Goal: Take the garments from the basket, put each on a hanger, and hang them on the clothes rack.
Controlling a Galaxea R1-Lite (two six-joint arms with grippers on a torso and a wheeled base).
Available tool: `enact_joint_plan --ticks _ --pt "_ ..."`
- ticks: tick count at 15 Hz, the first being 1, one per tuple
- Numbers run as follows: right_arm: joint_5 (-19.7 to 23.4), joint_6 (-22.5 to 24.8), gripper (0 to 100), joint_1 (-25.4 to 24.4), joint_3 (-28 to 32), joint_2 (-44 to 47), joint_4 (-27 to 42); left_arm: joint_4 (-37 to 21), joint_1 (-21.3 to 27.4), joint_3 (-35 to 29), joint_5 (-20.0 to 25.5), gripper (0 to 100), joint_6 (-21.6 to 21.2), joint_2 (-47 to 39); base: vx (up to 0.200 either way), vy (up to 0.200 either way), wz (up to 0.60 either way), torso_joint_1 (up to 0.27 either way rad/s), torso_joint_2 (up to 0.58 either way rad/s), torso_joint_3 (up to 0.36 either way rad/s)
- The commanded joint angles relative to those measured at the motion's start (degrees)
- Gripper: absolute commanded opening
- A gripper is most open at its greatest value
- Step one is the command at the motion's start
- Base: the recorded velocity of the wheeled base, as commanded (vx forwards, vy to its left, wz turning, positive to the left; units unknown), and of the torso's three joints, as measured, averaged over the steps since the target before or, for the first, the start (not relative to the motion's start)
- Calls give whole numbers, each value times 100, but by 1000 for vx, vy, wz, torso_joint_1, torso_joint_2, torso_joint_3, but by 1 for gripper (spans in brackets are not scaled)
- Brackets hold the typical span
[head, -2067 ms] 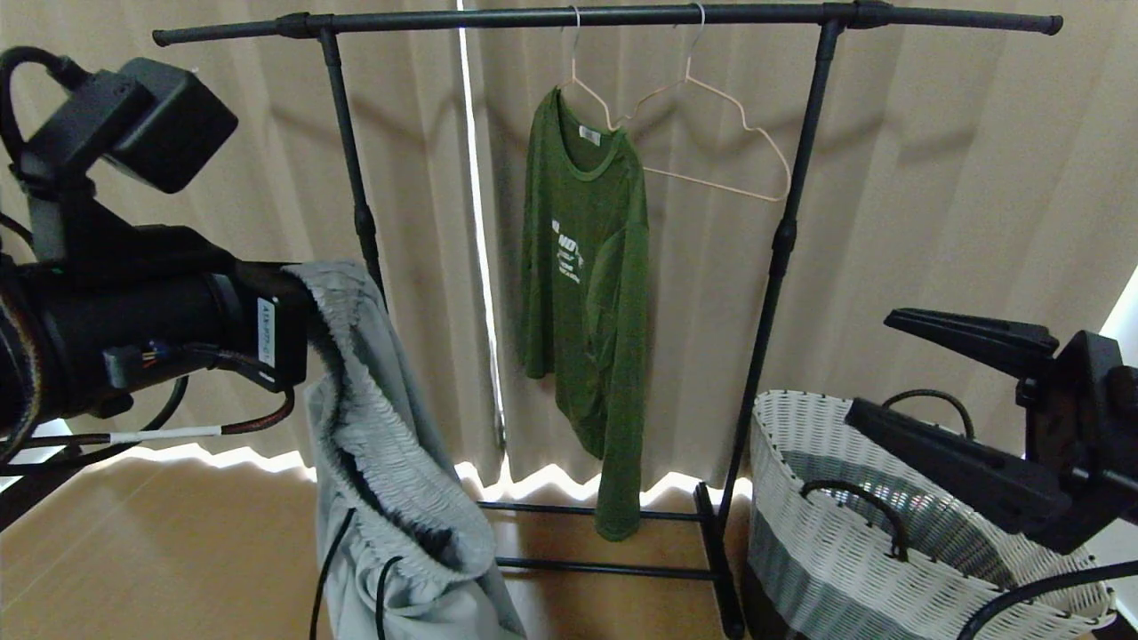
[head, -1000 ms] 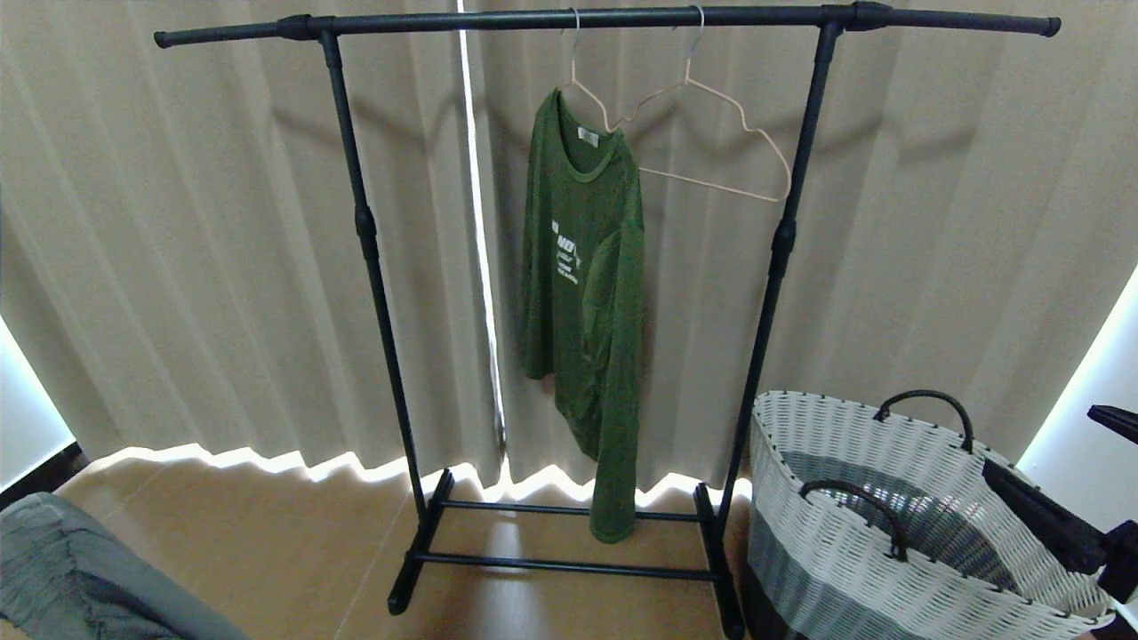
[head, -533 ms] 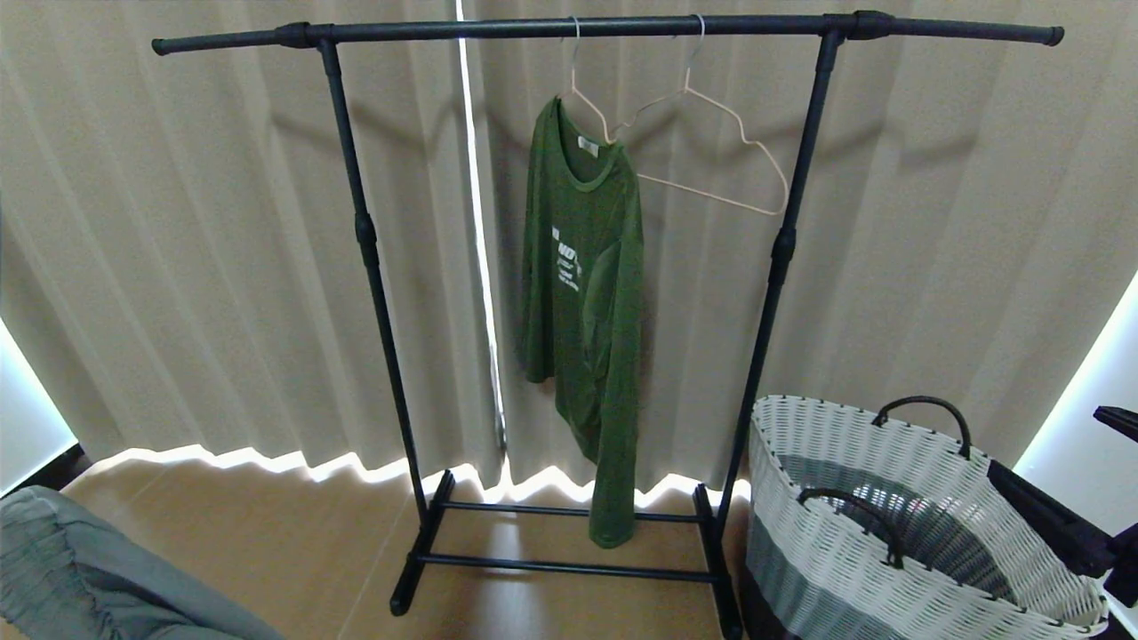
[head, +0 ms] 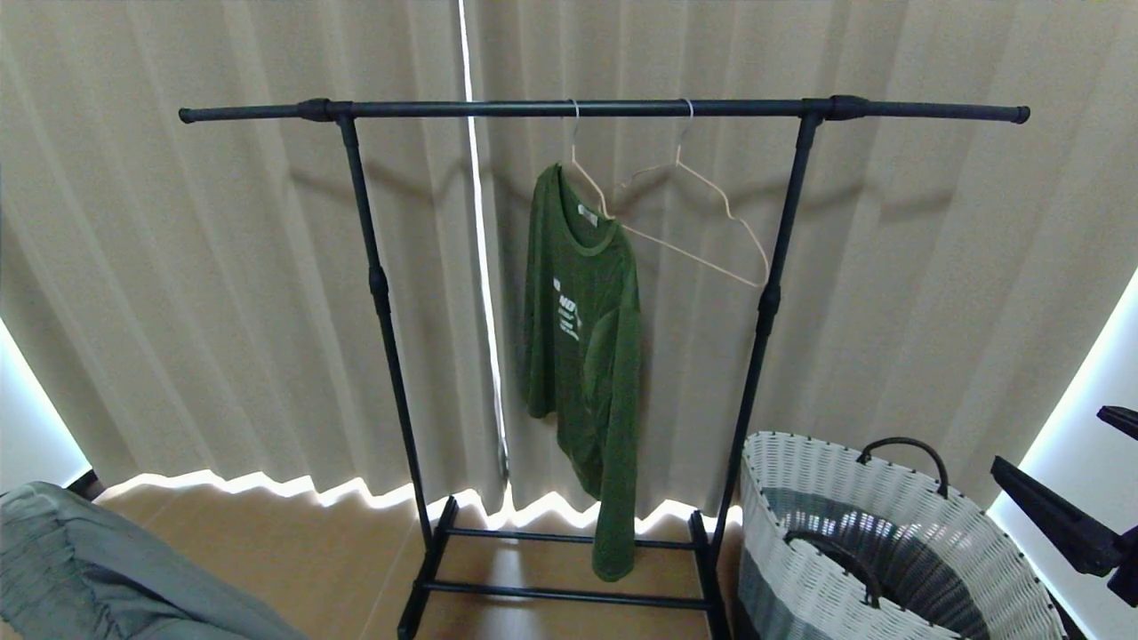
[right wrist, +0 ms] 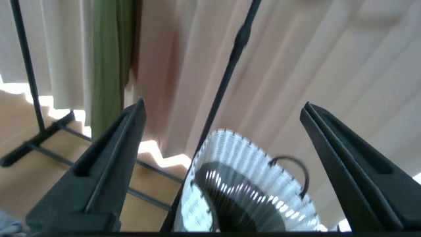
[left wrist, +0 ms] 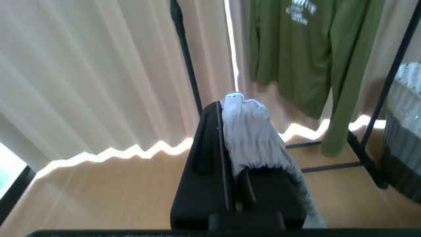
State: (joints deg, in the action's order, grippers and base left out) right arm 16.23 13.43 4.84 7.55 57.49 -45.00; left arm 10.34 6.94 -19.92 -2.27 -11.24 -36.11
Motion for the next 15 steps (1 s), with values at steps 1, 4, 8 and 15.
enact_joint_plan --ticks 1,4,8,15 --pt "12 1 100 -1 10 17 0 -5 1 6 -2 0 -1 -28 0 0 0 203 -486 -281" --pt "12 -16 100 -1 10 8 -18 -5 36 6 7 0 -19 -28 0 0 0 199 -487 -279" --pt "12 -7 100 -1 -16 8 -18 -5 168 76 156 0 -63 -28 0 0 0 210 -492 -276" --pt "47 -7 100 -9 -87 -63 -27 -41 159 76 183 0 -36 -19 0 0 0 125 -279 -150"
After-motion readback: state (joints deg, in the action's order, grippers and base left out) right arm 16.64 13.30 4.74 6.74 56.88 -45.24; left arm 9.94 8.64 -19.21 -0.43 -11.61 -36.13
